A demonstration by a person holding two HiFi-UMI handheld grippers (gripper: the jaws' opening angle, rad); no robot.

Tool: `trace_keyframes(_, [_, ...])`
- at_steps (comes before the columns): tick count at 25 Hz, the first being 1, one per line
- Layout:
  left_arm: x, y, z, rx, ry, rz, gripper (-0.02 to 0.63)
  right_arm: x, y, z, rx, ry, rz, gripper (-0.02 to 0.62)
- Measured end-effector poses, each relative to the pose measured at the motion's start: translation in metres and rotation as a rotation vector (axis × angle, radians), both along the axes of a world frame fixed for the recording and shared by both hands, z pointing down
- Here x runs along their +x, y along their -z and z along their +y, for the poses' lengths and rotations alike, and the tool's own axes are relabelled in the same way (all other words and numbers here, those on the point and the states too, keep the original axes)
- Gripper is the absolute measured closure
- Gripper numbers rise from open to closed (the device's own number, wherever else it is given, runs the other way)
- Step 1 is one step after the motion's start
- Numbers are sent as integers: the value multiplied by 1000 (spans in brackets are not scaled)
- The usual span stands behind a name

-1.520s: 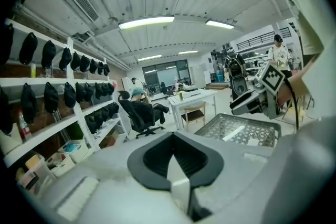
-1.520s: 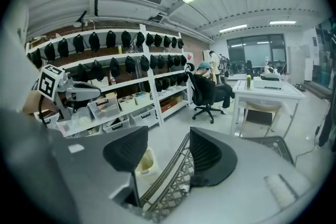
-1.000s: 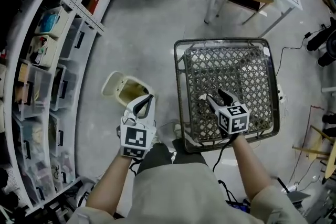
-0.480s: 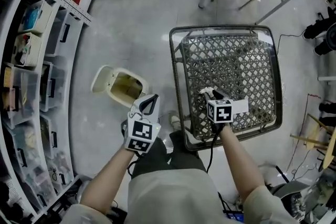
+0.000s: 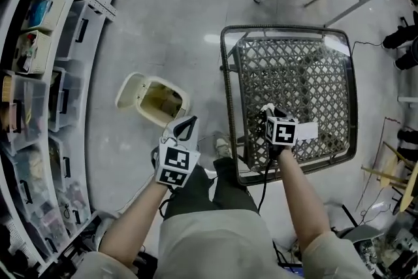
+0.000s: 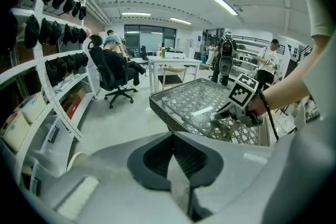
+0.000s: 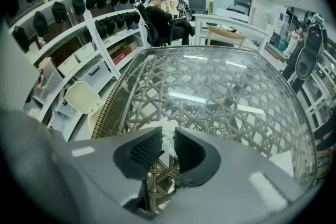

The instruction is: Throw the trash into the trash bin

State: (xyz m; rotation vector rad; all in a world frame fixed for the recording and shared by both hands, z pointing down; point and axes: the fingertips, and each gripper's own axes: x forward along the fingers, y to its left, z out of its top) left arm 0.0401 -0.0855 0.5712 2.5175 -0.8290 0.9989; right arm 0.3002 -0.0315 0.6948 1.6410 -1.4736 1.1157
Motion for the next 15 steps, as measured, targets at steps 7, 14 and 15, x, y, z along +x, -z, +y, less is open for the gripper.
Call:
trace_keyframes(7, [-32,4,-10,8,53,4,604,-23,38,-23,84,62,-24,525])
trace_keyframes(14, [-95,16,-26,38,163,-3,604,-109,89,-80,213,228,-104,525])
trace_keyframes(15, [-106,16,-29,40,183,-4,604,-124,93,-87,224,249,-117,525])
